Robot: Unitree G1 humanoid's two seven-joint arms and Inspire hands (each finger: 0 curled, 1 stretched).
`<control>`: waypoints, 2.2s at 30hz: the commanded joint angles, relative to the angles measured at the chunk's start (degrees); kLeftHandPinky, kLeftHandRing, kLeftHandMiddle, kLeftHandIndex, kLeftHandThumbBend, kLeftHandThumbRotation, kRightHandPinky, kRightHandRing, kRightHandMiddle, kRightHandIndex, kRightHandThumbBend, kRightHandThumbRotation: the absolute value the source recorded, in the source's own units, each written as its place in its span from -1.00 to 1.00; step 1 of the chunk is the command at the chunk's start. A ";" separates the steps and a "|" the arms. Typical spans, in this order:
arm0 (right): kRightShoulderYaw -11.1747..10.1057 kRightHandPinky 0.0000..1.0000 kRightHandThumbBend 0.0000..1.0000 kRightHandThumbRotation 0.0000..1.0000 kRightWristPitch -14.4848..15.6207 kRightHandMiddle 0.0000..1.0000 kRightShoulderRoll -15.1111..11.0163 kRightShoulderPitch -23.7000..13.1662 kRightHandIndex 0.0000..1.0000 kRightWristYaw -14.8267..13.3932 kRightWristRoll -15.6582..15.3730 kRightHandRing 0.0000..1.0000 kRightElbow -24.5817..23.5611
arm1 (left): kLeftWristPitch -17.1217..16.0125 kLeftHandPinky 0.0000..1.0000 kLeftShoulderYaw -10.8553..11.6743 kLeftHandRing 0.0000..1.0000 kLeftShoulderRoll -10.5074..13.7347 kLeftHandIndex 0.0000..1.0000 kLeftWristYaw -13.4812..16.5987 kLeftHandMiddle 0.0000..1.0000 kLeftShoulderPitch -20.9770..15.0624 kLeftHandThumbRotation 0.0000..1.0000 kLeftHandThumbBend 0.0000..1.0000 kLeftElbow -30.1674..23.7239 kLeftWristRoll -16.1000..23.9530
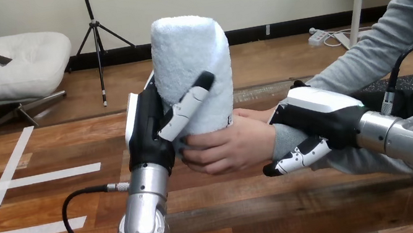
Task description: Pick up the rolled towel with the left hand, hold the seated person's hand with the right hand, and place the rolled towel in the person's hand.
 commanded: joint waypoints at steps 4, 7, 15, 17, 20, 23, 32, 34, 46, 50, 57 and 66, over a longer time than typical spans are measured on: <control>-2.75 -0.62 0.40 -0.10 0.08 -0.45 0.30 -3.52 -0.43 -0.61 1.97 -0.56 -3.26 | 0.66 1.00 -1.54 0.92 1.43 0.81 1.53 0.82 3.32 0.67 0.99 -8.96 2.74; -2.84 -0.60 0.47 -0.06 0.77 -0.43 0.26 -3.34 -0.40 -0.11 2.17 -0.53 -3.76 | 0.80 1.00 -1.65 0.91 1.68 0.81 2.42 0.82 4.86 0.67 1.00 -11.36 3.88; -3.13 -0.46 0.84 0.11 3.07 -0.26 0.04 -2.85 -0.17 2.74 3.57 -0.38 -5.32 | 1.29 1.00 -1.69 0.91 2.24 0.80 3.53 0.83 9.01 0.66 1.00 -17.65 4.99; -3.16 -0.38 0.90 0.15 3.14 -0.14 -0.05 -2.75 -0.07 3.17 3.88 -0.28 -5.44 | 1.57 1.00 -1.73 0.92 2.36 0.81 3.46 0.84 9.77 0.67 1.00 -18.86 4.77; -3.11 -0.23 0.96 0.22 3.09 0.05 -0.31 -2.64 0.10 3.73 4.11 -0.10 -5.68 | 2.78 1.00 -1.75 0.95 2.48 0.83 3.13 0.87 11.45 0.68 1.00 -21.77 4.14; -2.95 -0.12 0.98 0.27 3.51 0.17 -0.54 -2.60 0.21 4.07 3.83 0.04 -6.06 | 3.62 1.00 -1.72 0.98 2.64 0.84 2.81 0.88 12.96 0.69 1.00 -24.30 3.53; -2.35 0.23 1.00 0.45 5.25 0.48 -1.05 -2.55 0.50 4.37 2.27 0.43 -6.70 | 5.46 1.00 -1.52 1.00 3.17 0.87 1.73 0.91 16.87 0.73 1.00 -30.94 1.32; -2.24 0.26 1.00 0.49 5.36 0.52 -1.13 -2.50 0.54 4.18 1.98 0.47 -6.66 | 5.91 1.00 -1.38 1.00 3.21 0.87 1.53 0.91 17.75 0.74 1.00 -32.26 0.74; -2.64 0.32 1.00 0.70 6.90 0.63 -0.95 -2.00 0.66 4.62 2.38 0.57 -6.73 | 6.41 0.96 -1.29 0.94 3.14 0.86 0.25 0.91 21.59 0.80 0.97 -37.42 -2.62; -2.62 0.33 1.00 0.74 7.65 0.65 -0.97 -1.83 0.68 4.67 2.32 0.59 -6.97 | 6.48 0.94 -1.26 0.92 2.90 0.86 -0.19 0.91 22.68 0.81 0.93 -38.61 -3.79; -3.26 0.35 1.00 0.81 7.79 0.67 -0.80 -1.34 0.70 4.56 3.26 0.61 -6.42 | 6.70 0.92 -1.25 0.90 3.25 0.86 -0.90 0.90 24.26 0.83 0.83 -40.33 -4.83; -5.17 0.40 1.00 0.85 8.02 0.69 -0.26 -0.15 0.72 4.25 5.75 0.64 -5.68 | 7.35 0.91 -1.07 0.86 3.28 0.84 -1.70 0.89 25.76 0.80 0.76 -42.33 -6.16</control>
